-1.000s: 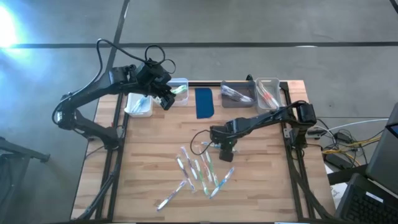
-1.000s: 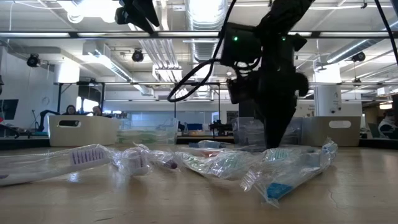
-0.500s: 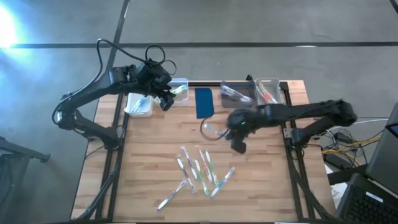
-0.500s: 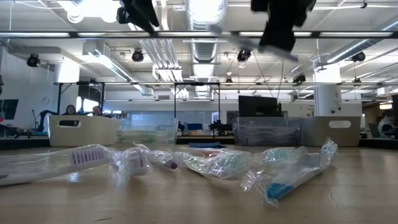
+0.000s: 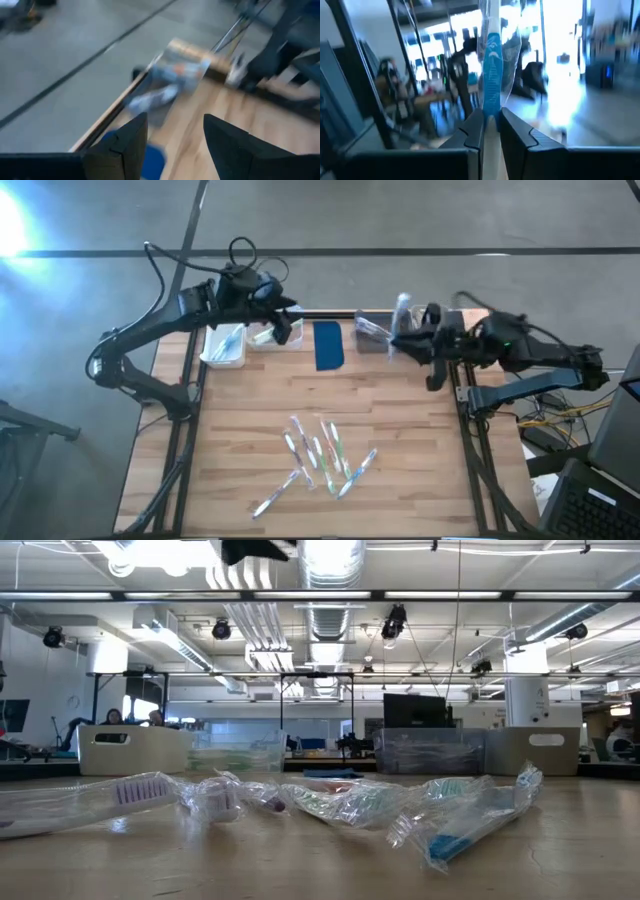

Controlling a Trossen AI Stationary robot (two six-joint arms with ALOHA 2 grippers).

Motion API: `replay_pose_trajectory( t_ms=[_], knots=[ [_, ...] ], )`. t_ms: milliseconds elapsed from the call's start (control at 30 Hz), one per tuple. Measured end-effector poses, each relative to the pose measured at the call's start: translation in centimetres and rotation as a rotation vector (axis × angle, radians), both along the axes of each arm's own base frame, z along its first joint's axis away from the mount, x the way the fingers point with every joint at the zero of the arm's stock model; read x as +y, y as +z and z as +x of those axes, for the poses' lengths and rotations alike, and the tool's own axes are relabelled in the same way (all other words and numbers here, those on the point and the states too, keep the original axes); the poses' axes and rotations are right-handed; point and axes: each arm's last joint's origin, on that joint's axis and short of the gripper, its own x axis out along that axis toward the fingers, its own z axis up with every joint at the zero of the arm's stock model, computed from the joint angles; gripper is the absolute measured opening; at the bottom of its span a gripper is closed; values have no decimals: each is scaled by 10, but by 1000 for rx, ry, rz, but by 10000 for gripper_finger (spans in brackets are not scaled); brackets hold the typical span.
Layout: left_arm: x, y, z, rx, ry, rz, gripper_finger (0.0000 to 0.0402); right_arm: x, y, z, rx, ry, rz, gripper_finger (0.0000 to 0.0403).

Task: Pick & Place Toothbrushes
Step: Put the blue toothbrush into the white bin

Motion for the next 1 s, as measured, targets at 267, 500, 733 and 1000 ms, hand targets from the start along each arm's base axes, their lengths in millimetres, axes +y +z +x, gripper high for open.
replay_pose_trajectory(
  t_ms=[267,500,733,1000],
  knots=[
    [-4,22,31,-337,-279,44,197,0,8,-1,-74,-10,-83,30],
    [-11,15,61,-405,-391,52,197,0,5,10,-70,-12,-101,30],
    [-19,1,89,-420,-476,39,197,0,4,16,-68,-13,-109,30],
    [-35,-3,101,-450,-551,65,197,0,0,32,-75,-13,-109,30]
  ],
)
